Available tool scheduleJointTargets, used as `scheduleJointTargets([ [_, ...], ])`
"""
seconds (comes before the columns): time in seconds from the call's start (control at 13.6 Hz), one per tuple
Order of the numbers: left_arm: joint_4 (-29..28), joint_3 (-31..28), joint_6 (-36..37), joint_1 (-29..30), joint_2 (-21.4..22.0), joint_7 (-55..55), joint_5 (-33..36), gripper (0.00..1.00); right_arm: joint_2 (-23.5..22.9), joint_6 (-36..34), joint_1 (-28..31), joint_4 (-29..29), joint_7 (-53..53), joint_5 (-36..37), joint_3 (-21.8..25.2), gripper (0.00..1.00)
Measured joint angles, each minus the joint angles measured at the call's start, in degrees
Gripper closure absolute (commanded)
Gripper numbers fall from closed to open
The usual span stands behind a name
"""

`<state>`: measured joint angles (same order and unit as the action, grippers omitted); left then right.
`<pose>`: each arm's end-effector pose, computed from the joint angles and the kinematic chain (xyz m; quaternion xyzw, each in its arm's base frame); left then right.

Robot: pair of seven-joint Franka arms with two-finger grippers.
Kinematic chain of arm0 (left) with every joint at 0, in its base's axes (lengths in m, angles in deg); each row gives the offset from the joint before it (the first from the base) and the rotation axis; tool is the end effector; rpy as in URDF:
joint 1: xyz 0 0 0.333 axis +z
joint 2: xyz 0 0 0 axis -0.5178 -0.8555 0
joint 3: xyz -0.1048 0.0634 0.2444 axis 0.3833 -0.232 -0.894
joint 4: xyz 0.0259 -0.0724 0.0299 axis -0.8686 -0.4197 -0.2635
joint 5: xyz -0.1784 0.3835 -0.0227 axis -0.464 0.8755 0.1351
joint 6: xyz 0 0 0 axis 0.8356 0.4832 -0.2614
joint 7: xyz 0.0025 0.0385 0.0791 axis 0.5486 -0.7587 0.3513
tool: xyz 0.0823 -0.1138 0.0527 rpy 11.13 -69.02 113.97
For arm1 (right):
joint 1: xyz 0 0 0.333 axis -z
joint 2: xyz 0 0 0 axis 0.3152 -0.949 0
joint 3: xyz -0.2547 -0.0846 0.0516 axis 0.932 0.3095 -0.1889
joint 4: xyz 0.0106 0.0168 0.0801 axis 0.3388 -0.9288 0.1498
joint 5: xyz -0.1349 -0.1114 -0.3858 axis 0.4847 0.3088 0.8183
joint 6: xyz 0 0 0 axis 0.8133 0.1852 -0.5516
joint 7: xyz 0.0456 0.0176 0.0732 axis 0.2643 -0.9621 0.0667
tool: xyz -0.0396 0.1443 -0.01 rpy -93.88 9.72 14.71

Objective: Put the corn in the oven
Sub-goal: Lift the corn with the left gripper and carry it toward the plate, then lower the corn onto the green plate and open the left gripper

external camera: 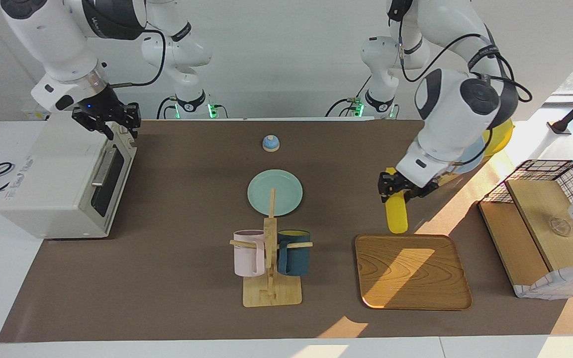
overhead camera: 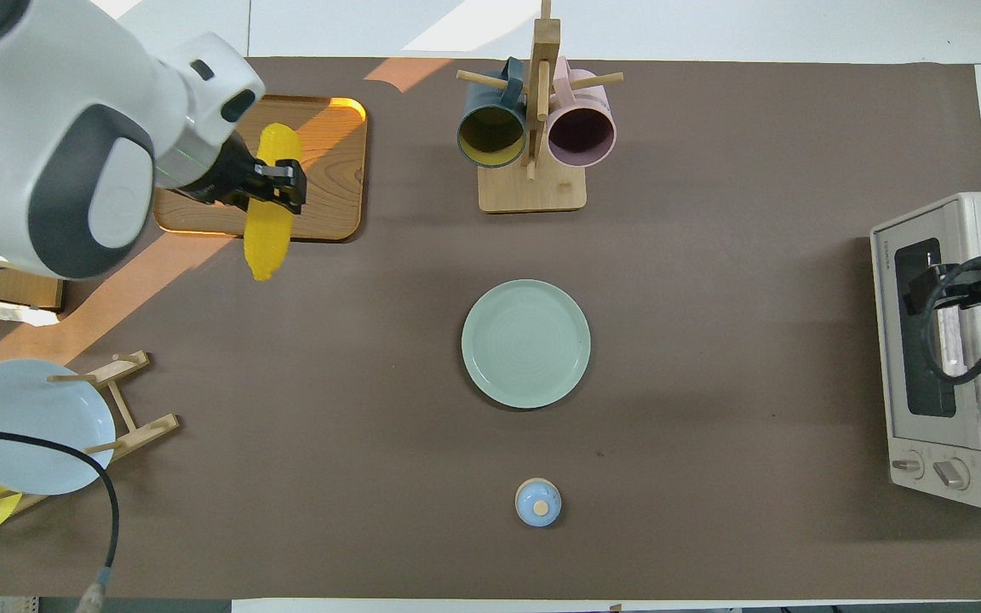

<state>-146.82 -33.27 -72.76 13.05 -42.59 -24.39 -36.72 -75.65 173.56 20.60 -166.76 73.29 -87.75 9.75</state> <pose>0.6165 -0.2472 0.4107 0.9964 -0.0616 -0.0227 0.0535 0.5580 -0.0340 0.4876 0.9979 0.0346 -0.0555 0.0037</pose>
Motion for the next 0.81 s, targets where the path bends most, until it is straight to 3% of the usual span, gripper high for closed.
scheduleJointTargets([
  [0.15, -6.48, 0.08, -2.36, -5.3, 2.87, -4.22, -0.13, 1.0, 1.13, 5.09, 1.82, -5.85, -0.03, 0.0, 0.21, 1.0],
  [0.44, -20.04, 0.2, -19.44, -17.11, 6.01, -15.88, -0.81, 1.0, 1.25, 9.4, 3.96, -10.86, -0.06, 2.88, 0.37, 1.0],
  [0.59, -23.23, 0.19, -26.13, -22.66, 5.09, -20.3, -0.85, 1.0, 1.24, 10.5, 4.77, -11.34, -0.63, 4.15, 0.36, 1.0],
  [0.81, -24.21, 0.05, -34.33, -26.33, 0.82, -23.24, -0.85, 1.0, 1.11, 14.59, 7.81, -13.61, -0.8, 4.34, 0.43, 1.0],
])
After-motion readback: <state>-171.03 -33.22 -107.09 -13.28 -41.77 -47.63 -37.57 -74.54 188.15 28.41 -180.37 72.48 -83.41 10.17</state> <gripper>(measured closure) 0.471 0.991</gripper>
